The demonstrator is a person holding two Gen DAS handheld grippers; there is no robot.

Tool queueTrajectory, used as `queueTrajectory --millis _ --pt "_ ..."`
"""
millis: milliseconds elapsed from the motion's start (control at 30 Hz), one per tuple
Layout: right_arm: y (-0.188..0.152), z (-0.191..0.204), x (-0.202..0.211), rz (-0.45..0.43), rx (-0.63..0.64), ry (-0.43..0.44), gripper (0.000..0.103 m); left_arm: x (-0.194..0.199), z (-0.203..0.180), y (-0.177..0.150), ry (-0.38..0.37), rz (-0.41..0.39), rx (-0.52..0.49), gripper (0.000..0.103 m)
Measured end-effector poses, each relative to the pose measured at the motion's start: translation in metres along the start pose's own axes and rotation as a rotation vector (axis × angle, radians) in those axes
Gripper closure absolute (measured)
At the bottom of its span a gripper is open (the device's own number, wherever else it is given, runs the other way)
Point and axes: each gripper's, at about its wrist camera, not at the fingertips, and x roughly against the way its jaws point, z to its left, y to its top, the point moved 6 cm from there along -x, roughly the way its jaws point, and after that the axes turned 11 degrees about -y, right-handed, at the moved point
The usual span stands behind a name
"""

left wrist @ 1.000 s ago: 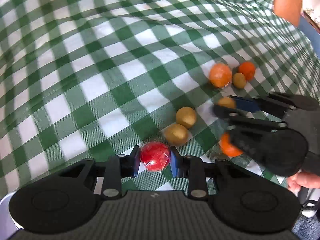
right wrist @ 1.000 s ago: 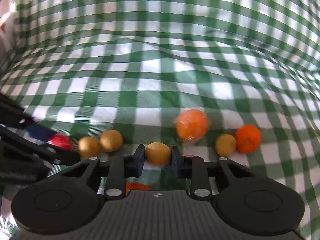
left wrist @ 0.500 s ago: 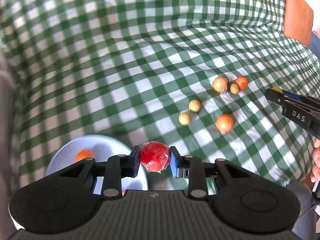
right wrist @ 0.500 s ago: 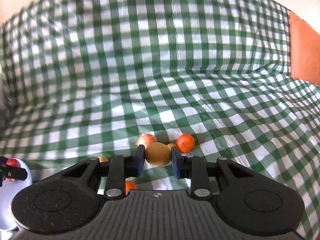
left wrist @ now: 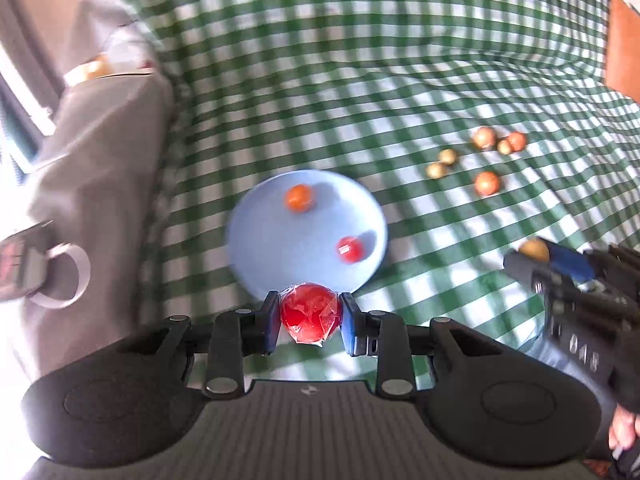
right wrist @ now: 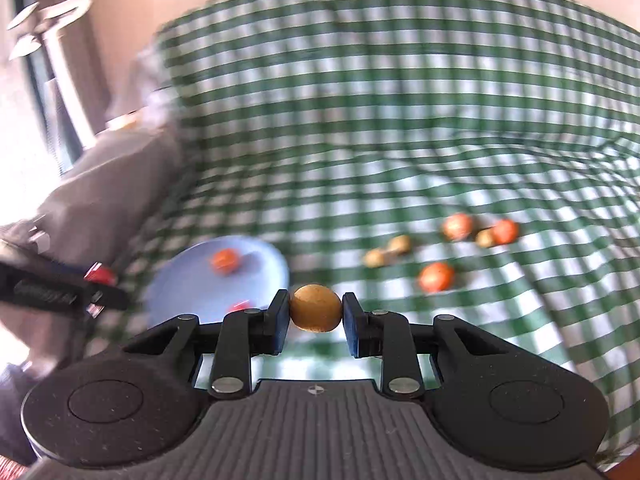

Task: Organize fruits
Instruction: 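Carry the red apple and brown potato to the blue plate and release both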

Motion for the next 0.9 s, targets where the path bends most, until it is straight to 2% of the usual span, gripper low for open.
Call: queueTrajectory --millis 167,300,567,900 --pt "-0.020 0.051 0.037 -0.004 0.085 0.066 0.074 0.029 0.024 -0.032 0.022 -0.019 0.040 0.069" --pt "-0.029 0.075 0.056 -0.004 0.126 0.087 0.074 0.040 0.033 -0.051 0.017 -0.028 0.058 0.069" --pt "-0.035 0.087 0.067 -0.012 0.163 0.075 0.074 0.047 0.037 -0.062 -0.018 -0.060 0.072 0.069" --pt "-0.041 0.094 0.071 -0.002 0.205 0.074 0.074 0.045 0.043 -0.063 -0.034 -0.060 0.084 0.069"
